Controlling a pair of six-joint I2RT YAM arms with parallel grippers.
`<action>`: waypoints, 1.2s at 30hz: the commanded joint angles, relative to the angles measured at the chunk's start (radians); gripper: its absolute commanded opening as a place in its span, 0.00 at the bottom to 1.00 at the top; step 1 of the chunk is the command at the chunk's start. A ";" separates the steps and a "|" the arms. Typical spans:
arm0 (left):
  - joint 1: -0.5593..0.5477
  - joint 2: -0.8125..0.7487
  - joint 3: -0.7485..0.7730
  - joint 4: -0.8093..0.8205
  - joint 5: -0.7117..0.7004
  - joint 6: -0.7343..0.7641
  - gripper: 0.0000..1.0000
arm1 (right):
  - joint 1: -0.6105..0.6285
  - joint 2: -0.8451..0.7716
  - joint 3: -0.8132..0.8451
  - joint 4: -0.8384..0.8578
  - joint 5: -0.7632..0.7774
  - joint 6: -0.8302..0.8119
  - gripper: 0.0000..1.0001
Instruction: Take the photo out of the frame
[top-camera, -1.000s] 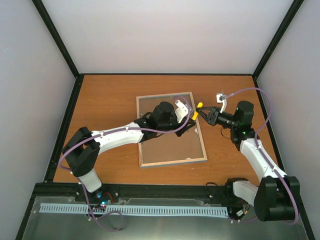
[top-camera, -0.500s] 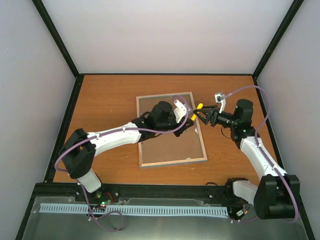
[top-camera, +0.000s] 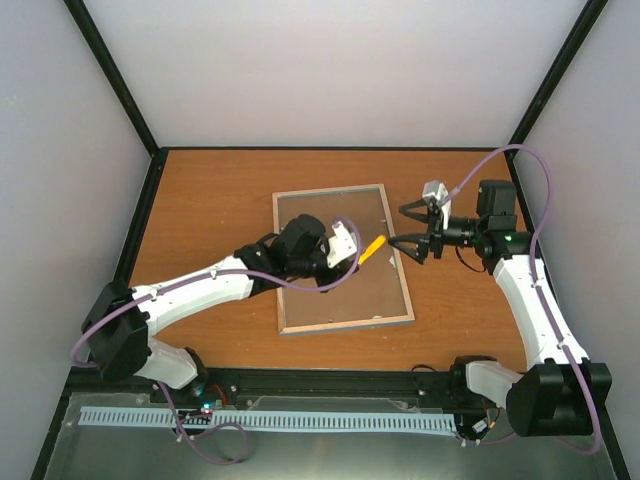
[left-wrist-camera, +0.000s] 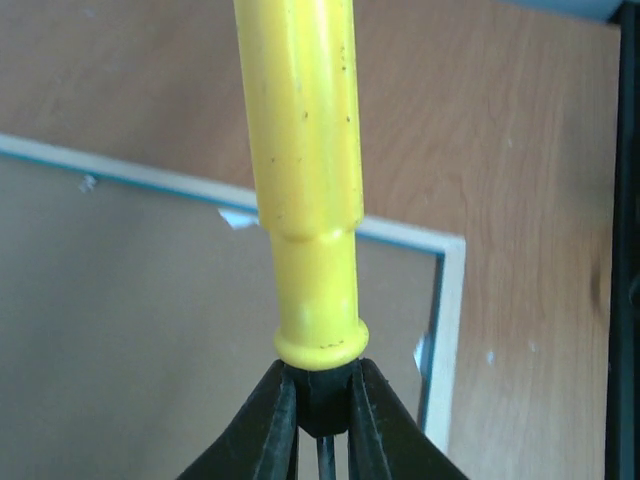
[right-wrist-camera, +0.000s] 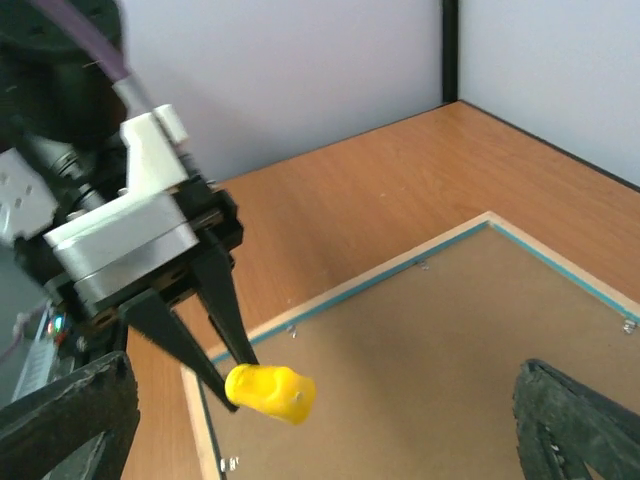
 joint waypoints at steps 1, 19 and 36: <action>-0.002 -0.062 -0.076 0.062 0.074 0.094 0.01 | 0.021 -0.022 -0.022 -0.270 -0.043 -0.377 0.94; 0.003 -0.064 -0.112 0.063 0.151 0.083 0.01 | 0.323 0.048 -0.035 -0.354 0.243 -0.559 0.62; 0.003 -0.072 -0.121 0.063 0.105 0.085 0.01 | 0.352 0.071 -0.014 -0.342 0.239 -0.523 0.25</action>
